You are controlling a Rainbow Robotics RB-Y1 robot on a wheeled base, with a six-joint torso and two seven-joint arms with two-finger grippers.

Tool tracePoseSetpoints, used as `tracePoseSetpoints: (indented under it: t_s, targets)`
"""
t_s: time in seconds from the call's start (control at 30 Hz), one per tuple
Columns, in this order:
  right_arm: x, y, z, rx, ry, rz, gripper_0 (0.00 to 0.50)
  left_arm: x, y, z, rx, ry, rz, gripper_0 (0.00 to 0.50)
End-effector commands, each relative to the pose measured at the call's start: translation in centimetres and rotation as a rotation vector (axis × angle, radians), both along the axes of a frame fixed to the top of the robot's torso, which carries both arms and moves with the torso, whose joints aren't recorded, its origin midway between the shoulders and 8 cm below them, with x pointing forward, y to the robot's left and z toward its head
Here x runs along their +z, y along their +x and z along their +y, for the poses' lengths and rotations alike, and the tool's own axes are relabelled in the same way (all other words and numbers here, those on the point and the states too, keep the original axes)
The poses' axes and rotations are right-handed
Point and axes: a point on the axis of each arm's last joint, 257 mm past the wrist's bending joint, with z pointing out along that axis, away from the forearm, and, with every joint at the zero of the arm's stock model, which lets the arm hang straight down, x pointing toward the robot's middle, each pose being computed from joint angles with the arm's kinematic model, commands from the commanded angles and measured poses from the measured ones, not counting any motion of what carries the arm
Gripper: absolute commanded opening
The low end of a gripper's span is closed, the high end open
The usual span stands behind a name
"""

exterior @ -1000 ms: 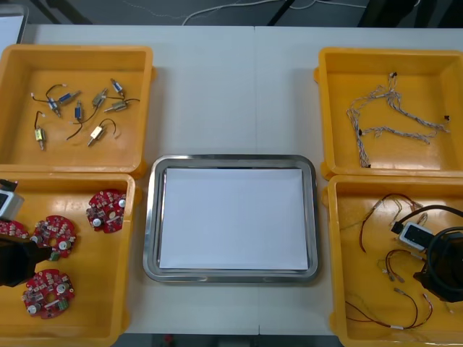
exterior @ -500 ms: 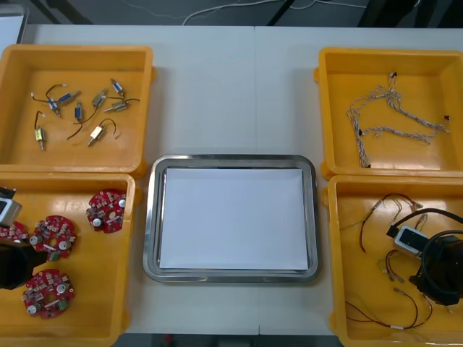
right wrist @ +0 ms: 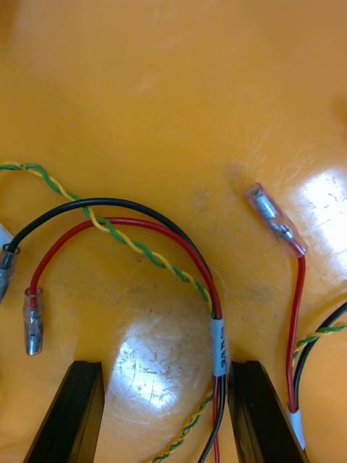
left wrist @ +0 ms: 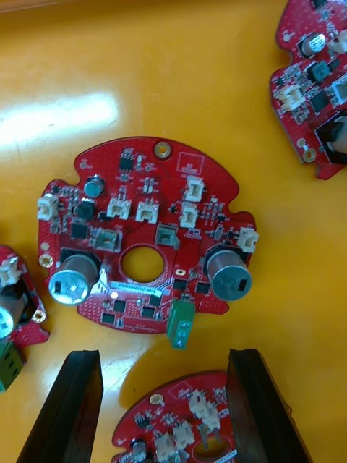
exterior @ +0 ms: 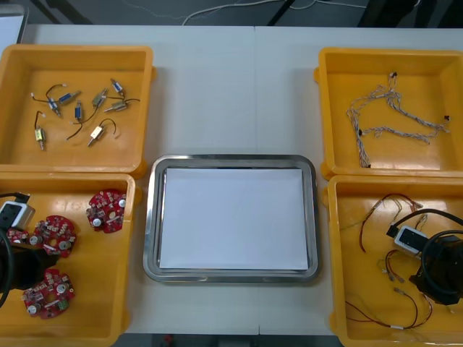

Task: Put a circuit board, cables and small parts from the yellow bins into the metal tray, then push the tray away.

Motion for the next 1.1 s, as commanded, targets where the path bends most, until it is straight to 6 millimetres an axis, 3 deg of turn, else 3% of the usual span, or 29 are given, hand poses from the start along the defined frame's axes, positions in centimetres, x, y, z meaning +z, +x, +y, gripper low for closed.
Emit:
tracePoseSetpoints:
  t_s: [0.03, 0.87, 0.93, 0.97, 1.0, 1.1]
  targets:
    - [-0.3, 0.2, 1.5, 0.046, 0.009, -0.006, 0.5, 0.3, 1.5, -1.1, -0.118, 0.071, -0.037, 0.5]
    - [-0.3, 0.3, 1.9, 0.045, 0.024, -0.013, 0.486, -0.6, 2.4, -0.9, -0.123, 0.093, -0.022, 0.5]
    - [-0.3, 0.4, 1.9, 0.044, 0.023, -0.014, 0.395, -0.6, 2.5, -0.9, -0.124, 0.094, -0.024, 0.5]
    - [-0.3, 0.3, 2.0, 0.044, 0.024, -0.014, 0.23, -0.6, 2.5, -0.9, -0.124, 0.094, -0.023, 0.5]
    - [-0.3, 0.3, 2.0, 0.044, 0.026, -0.014, 0.101, -0.6, 2.6, -1.0, -0.123, 0.096, -0.024, 0.5]
    - [-0.4, 0.3, 2.2, 0.042, 0.031, -0.014, 0.003, -0.6, 2.7, -1.0, -0.124, 0.097, -0.023, 0.5]
